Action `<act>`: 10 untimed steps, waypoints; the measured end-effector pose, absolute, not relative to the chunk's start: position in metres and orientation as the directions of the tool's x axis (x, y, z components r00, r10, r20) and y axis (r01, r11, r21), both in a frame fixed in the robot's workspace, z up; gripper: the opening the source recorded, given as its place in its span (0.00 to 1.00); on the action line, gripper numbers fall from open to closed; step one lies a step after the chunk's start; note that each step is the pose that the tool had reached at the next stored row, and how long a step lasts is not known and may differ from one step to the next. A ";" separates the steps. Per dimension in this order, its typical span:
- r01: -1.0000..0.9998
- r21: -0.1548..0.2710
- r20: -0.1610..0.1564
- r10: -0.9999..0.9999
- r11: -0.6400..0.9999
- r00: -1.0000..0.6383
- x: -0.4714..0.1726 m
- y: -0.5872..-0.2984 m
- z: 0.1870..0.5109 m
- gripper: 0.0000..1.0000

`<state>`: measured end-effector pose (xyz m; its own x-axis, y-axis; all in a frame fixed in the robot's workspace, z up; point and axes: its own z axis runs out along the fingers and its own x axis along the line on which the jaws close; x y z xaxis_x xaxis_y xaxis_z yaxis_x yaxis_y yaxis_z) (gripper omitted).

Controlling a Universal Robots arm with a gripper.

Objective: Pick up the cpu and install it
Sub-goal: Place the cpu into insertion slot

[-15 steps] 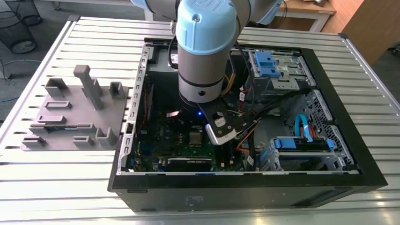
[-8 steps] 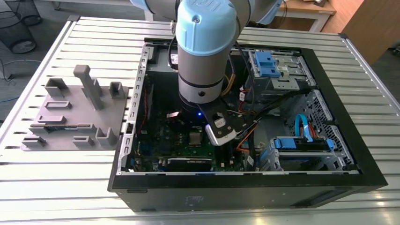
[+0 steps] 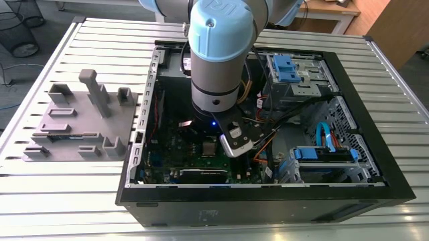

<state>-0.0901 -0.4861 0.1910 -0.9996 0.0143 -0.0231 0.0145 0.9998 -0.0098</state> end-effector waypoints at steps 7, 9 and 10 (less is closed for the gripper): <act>0.016 -0.010 -0.023 0.016 1.000 -1.000 -0.090 -0.486 0.190 0.43; 0.016 -0.010 -0.023 0.016 1.000 -1.000 -0.090 -0.486 0.190 0.43; 0.016 -0.010 -0.023 0.016 1.000 -1.000 -0.090 -0.486 0.190 0.43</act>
